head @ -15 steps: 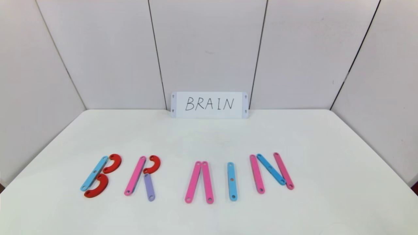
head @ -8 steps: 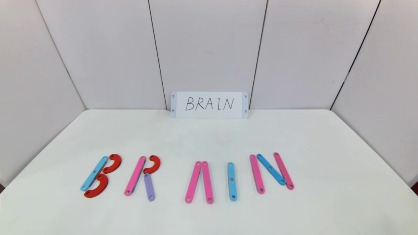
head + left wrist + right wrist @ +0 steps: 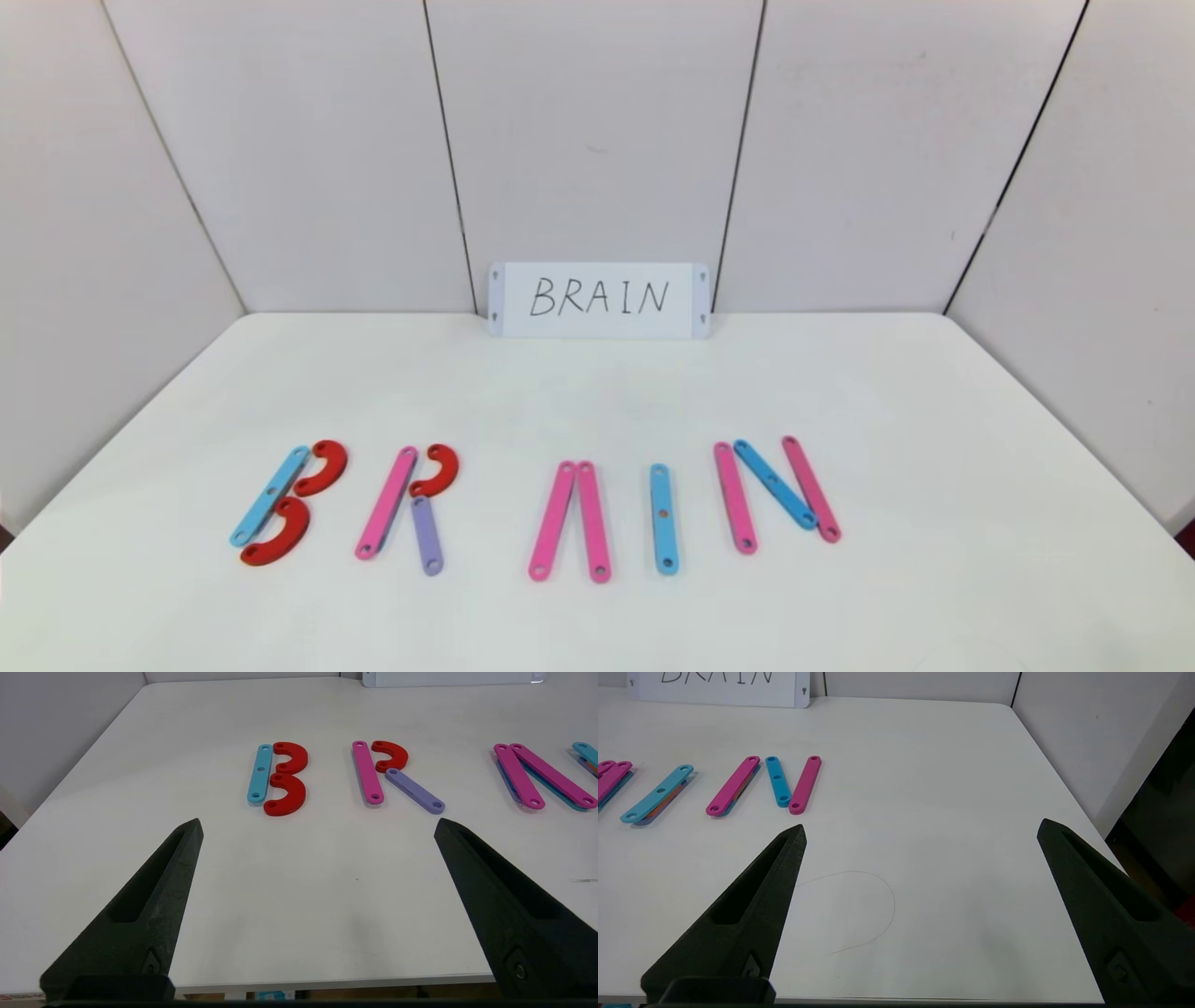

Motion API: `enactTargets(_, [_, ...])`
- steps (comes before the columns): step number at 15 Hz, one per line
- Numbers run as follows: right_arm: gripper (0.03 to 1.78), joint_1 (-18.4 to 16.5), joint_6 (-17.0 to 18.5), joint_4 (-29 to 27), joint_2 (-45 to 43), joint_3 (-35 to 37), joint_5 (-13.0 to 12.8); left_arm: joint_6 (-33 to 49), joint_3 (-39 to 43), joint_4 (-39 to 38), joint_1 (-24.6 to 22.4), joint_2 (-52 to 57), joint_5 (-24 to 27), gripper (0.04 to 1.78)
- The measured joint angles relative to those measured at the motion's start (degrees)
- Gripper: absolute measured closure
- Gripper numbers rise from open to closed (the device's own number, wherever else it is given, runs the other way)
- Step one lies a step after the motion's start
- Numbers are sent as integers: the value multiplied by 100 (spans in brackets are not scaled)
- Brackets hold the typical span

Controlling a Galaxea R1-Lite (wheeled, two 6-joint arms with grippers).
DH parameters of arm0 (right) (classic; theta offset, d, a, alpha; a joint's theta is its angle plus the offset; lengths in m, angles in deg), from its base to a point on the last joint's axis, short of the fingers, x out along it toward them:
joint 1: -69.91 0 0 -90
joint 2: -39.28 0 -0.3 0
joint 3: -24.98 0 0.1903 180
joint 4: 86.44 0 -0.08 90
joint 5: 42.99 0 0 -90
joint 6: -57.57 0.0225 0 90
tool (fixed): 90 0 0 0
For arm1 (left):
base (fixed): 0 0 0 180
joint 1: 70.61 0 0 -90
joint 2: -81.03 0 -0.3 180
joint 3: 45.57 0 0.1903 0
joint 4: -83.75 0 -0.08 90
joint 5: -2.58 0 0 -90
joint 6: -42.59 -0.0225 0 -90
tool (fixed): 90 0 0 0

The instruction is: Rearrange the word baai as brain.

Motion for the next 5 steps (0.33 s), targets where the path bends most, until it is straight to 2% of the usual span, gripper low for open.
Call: enactTargets(5, [8, 0, 50, 10, 0, 0, 0, 55, 0, 0, 0, 0, -20, 8])
